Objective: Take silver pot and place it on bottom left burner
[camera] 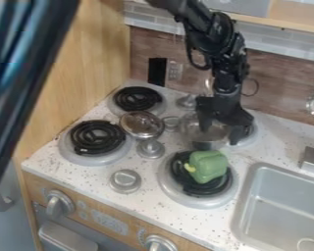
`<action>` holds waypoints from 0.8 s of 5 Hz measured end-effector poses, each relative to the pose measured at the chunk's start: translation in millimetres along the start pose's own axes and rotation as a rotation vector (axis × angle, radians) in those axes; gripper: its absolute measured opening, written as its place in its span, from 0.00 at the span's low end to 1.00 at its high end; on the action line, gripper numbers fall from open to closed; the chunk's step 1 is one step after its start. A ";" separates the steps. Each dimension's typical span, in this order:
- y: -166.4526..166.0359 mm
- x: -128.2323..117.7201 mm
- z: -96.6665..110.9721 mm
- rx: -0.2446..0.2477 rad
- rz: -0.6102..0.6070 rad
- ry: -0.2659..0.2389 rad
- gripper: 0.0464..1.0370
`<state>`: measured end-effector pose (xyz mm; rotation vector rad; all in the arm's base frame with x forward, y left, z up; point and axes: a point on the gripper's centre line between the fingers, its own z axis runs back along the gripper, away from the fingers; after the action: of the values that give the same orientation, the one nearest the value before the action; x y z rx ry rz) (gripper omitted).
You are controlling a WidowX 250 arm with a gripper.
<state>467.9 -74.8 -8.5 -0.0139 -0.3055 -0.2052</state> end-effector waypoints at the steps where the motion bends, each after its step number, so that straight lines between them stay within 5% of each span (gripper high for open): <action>1: -3.2 -1.3 -13.3 -0.021 0.004 0.025 0.90; 3: -5.3 -6.6 -20.1 -0.032 0.031 0.029 0.29; 4: -5.7 -8.1 -21.6 -0.034 0.033 0.028 0.13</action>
<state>465.7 -79.7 -31.7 -0.0493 -0.2741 -0.1773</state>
